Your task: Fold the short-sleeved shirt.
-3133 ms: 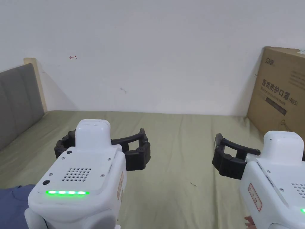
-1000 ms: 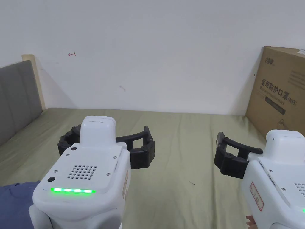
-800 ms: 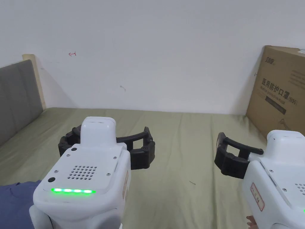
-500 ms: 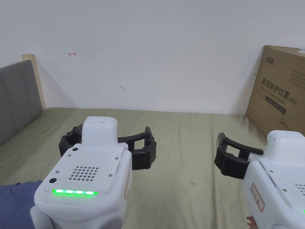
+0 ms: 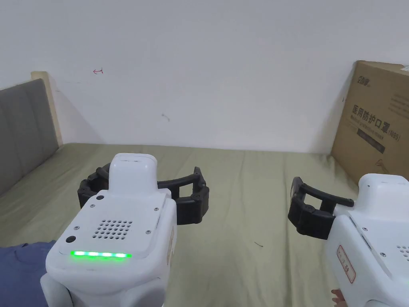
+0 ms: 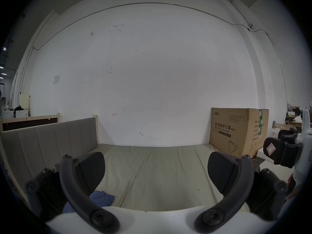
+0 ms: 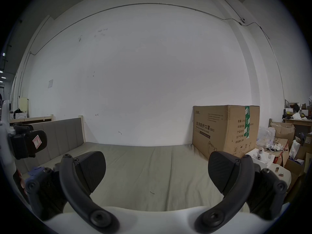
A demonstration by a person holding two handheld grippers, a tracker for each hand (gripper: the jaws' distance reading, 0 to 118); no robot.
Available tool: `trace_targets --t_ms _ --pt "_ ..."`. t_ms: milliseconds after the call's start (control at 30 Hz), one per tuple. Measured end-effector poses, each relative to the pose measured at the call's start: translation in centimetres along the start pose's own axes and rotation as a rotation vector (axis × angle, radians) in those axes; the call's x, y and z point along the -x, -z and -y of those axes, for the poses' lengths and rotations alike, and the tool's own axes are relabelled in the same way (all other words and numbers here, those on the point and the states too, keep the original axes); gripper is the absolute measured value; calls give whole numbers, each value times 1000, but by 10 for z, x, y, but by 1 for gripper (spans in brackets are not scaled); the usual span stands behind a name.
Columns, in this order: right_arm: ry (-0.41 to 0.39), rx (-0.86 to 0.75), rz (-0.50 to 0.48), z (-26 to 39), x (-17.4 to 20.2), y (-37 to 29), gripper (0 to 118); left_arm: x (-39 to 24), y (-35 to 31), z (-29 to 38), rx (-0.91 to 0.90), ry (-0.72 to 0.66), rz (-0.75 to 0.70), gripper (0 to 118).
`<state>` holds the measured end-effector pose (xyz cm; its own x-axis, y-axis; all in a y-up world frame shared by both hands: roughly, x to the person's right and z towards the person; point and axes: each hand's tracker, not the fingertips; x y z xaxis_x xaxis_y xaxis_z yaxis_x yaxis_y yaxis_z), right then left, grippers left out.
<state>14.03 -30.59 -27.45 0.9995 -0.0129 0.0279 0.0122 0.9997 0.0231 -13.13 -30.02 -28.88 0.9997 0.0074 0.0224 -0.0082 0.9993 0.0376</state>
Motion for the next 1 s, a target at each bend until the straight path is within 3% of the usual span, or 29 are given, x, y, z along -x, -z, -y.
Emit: trace_targets --t_ms 700,1000 --pt "9 -20 6 -2 0 1 118 0 0 -4 -6 9 -9 118" --pt "-39 -13 -12 -1 1 0 118 -1 0 -5 6 19 -9 118"
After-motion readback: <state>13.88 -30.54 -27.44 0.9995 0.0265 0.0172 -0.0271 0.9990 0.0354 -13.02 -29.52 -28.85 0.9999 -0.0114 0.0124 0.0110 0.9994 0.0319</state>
